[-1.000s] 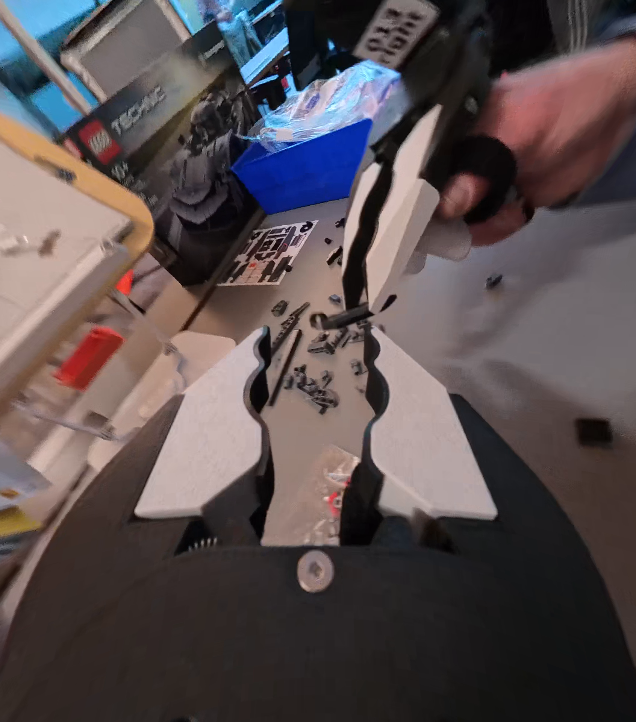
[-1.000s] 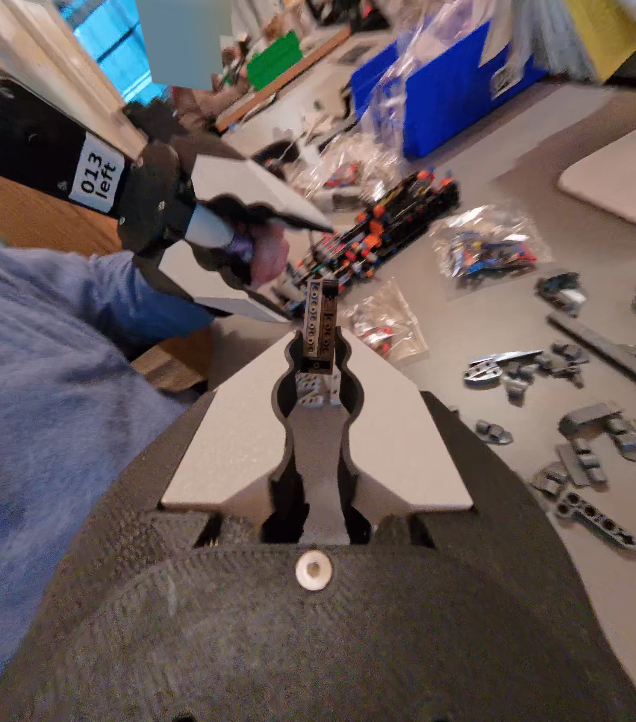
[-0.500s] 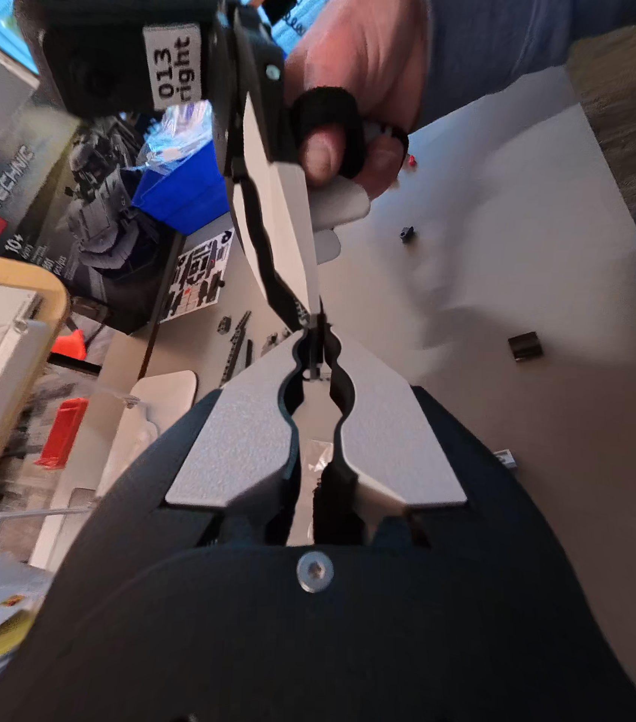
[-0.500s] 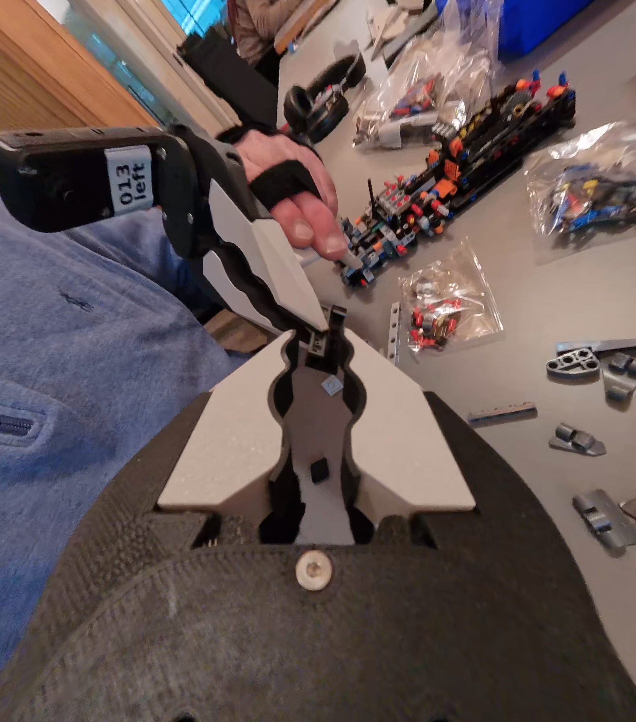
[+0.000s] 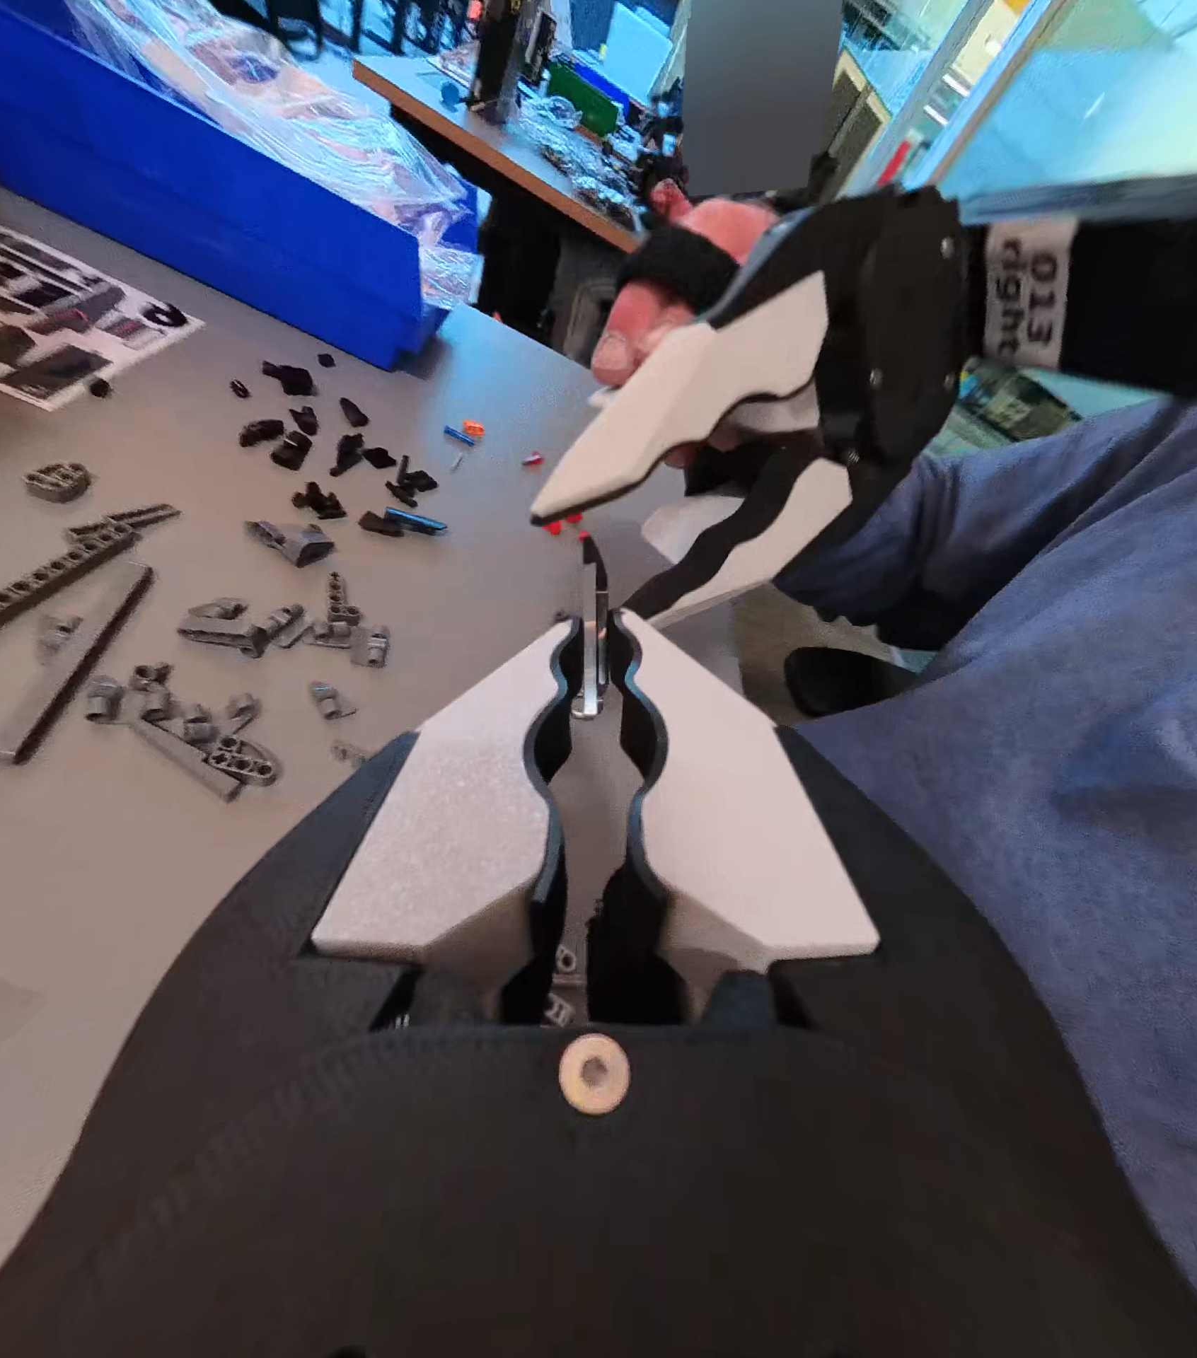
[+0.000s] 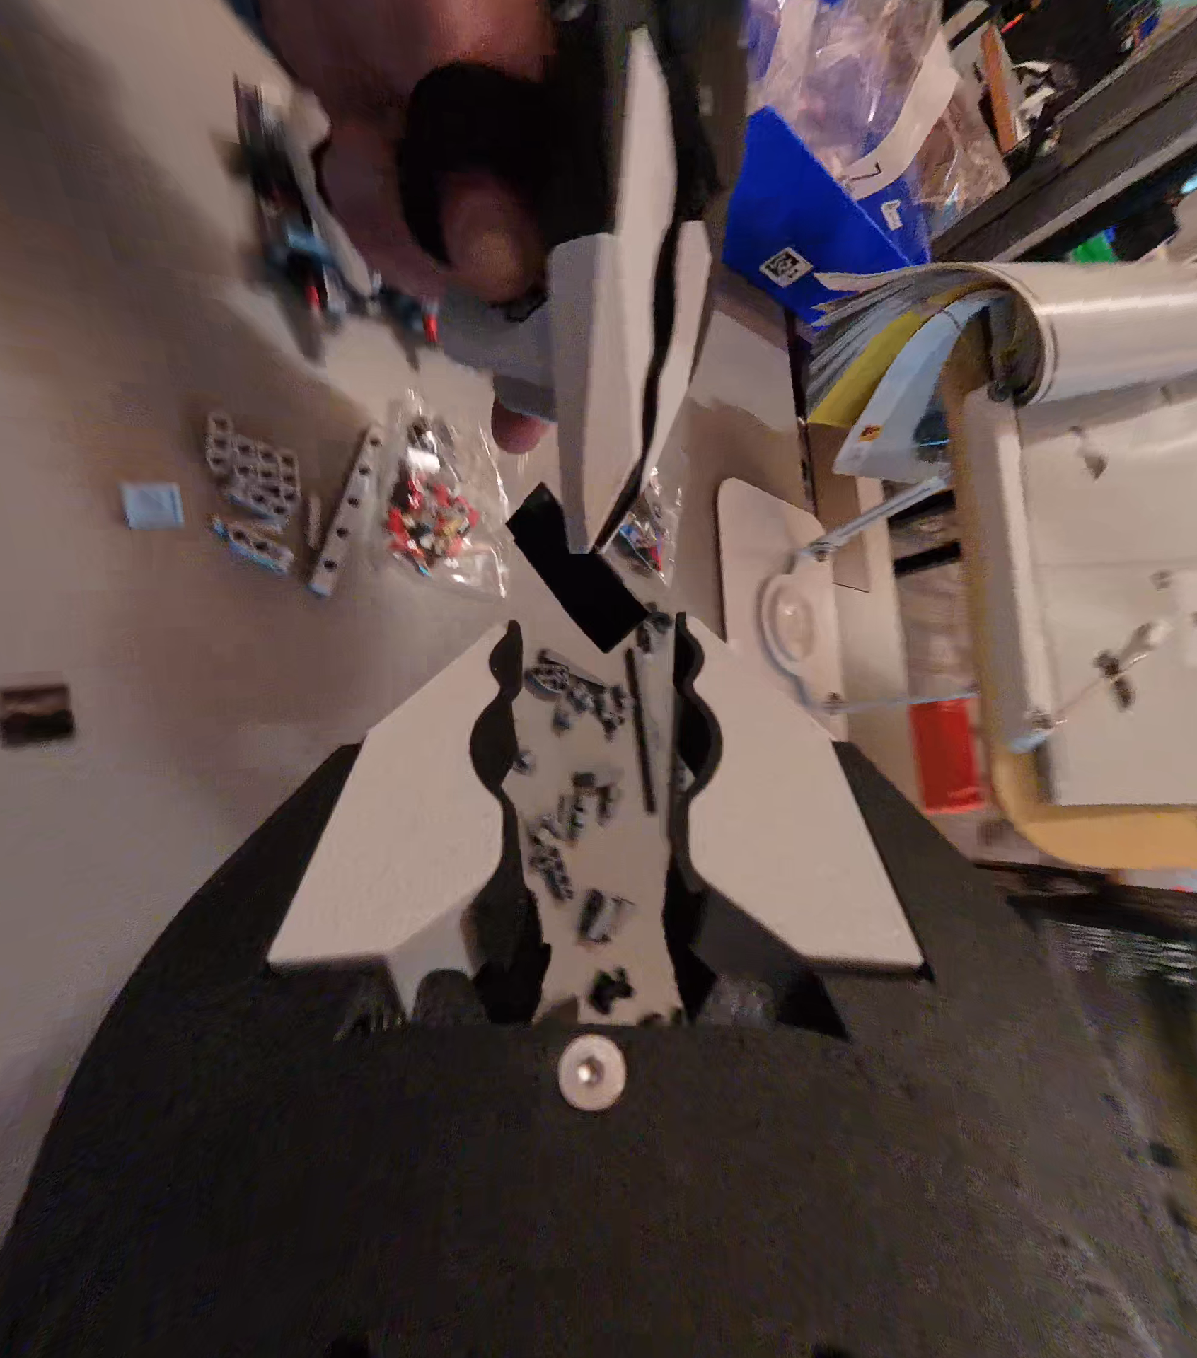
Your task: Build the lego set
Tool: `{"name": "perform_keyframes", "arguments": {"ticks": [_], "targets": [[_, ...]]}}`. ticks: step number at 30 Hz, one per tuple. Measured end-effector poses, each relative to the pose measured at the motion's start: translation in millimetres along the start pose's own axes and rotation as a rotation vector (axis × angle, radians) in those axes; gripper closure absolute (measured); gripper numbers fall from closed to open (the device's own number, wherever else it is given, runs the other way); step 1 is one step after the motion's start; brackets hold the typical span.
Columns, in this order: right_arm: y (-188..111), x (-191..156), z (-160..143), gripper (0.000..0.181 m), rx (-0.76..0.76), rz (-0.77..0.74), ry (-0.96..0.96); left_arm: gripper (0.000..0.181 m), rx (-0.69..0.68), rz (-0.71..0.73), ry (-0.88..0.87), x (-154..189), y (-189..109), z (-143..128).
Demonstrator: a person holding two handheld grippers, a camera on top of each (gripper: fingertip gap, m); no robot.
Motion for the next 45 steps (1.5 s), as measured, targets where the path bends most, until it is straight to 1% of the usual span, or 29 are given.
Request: {"name": "perform_keyframes", "arguments": {"ticks": [2,4,5,7,9,10,11,13,16,19,21,23,26,29,32,35,38,40,42,45], "targets": [[1,-7,3,0.15,-0.053,-0.048,-0.123,0.178,-0.022,-0.044,-0.056,-3,3,-1],[4,-13,6,0.154,-0.103,-0.07,-0.219,0.178,-0.036,-0.109,-0.116,-4,7,-2],[5,-15,7,0.16,-0.117,-0.075,-0.254,0.178,-0.053,-0.134,-0.14,-5,9,-4],[5,-19,6,0.165,-0.133,-0.052,-0.287,0.178,-0.054,-0.158,-0.173,-7,13,-5],[4,-18,4,0.167,-0.142,-0.011,-0.241,0.177,-0.033,-0.152,-0.186,-9,14,-4],[2,-17,3,0.166,-0.132,0.018,-0.201,0.171,-0.02,-0.136,-0.18,-9,14,-3],[1,-17,1,0.167,-0.121,0.05,-0.14,0.165,-0.003,-0.121,-0.17,-9,10,0],[1,-16,-9,0.167,-0.125,0.144,0.004,0.161,0.032,-0.073,-0.144,-12,0,4],[6,-24,-32,0.167,-0.158,0.287,0.181,0.161,0.019,0.012,-0.093,-16,-13,5],[18,-42,-57,0.167,-0.25,0.425,0.283,0.162,-0.042,0.097,-0.028,-16,-18,0],[25,-54,-70,0.167,-0.314,0.471,0.29,0.162,-0.095,0.138,0.009,-16,-19,-4],[29,-62,-75,0.167,-0.353,0.526,0.281,0.162,-0.13,0.155,0.031,-15,-17,-8],[34,-68,-81,0.167,-0.419,0.548,0.241,0.162,-0.168,0.154,0.044,-15,-14,-13],[37,-69,-83,0.166,-0.426,0.562,0.254,0.162,-0.188,0.176,0.059,-15,-15,-15],[38,-65,-85,0.162,-0.43,0.548,0.263,0.162,-0.195,0.199,0.073,-15,-20,-13],[37,-63,-87,0.144,-0.451,0.545,0.28,0.161,-0.192,0.266,0.099,-18,-32,-5],[25,-52,-86,0.141,-0.421,0.524,0.314,0.159,-0.184,0.369,0.17,-20,-50,14],[15,-35,-82,0.141,-0.375,0.483,0.339,0.158,-0.184,0.451,0.25,-23,-61,31],[9,-6,-76,0.142,-0.35,0.378,0.368,0.158,-0.188,0.551,0.341,-30,-69,52],[9,53,-62,0.146,-0.27,0.177,0.44,0.158,-0.159,0.724,0.511,-45,-82,92]]}}
Point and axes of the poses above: each gripper's, where its closed fingertips meet, y out along the fingers, z out of its top, x = y × z across the jaws, the point moved 9 cm from there along -y, back along the fingers, and after that the axes turned 5 degrees about -x, right-handed, at the moved point
